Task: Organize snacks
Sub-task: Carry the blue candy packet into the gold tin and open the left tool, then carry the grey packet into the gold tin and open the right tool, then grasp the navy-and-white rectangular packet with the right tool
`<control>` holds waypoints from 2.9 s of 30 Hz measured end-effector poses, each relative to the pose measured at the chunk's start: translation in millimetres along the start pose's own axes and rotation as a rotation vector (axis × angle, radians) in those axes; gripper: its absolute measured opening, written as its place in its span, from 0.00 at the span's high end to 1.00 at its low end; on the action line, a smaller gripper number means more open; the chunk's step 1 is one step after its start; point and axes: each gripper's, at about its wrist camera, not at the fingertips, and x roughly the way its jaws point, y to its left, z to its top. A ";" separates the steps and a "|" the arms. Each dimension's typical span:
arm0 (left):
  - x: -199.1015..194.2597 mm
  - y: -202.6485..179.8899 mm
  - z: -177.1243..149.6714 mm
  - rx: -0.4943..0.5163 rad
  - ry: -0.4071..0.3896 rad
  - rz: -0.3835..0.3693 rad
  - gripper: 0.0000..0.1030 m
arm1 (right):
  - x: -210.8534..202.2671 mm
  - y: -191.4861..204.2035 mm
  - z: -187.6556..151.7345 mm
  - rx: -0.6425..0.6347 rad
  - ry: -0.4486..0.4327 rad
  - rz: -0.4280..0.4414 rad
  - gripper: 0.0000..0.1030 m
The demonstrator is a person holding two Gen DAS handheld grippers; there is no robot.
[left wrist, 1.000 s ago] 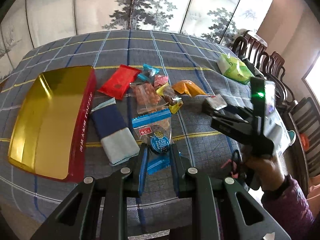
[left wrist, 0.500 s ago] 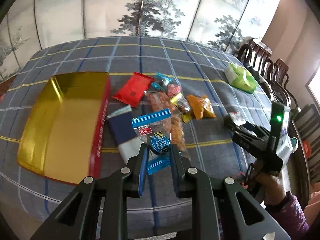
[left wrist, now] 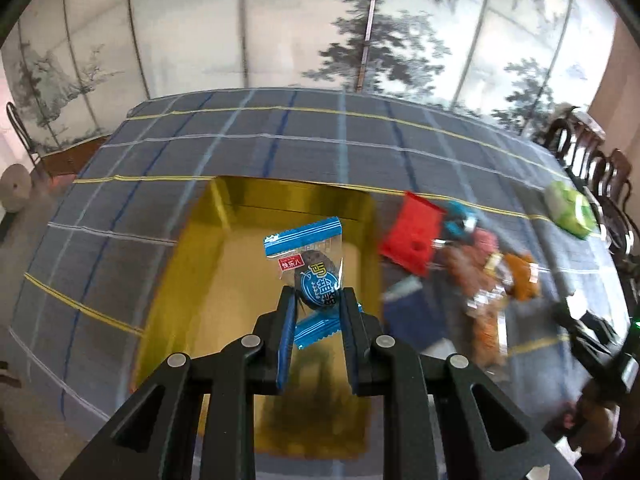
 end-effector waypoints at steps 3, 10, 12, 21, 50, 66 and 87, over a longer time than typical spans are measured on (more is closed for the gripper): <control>16.7 16.6 7.5 0.001 0.017 0.035 0.82 | -0.9 -1.2 0.4 0.007 0.002 0.002 0.42; 53.1 43.8 17.8 -0.014 0.071 0.068 0.82 | 0.0 -0.9 1.0 0.004 0.003 0.001 0.42; 59.5 47.9 22.1 -0.013 0.077 0.066 0.82 | 0.1 -0.8 1.1 0.003 0.003 0.000 0.42; 76.2 55.1 33.1 0.027 0.055 0.142 0.42 | 2.0 -0.5 0.6 0.001 0.012 -0.001 0.42; -77.6 36.0 -107.3 -0.050 -0.176 0.099 0.27 | -61.7 118.3 39.3 -0.119 -0.048 0.361 0.42; -75.7 78.5 -126.7 -0.124 -0.124 0.076 0.27 | 24.2 288.2 75.3 -0.358 0.138 0.533 0.42; -71.1 75.9 -130.8 -0.108 -0.113 0.006 0.25 | 11.0 266.1 91.4 -0.347 0.081 0.512 0.37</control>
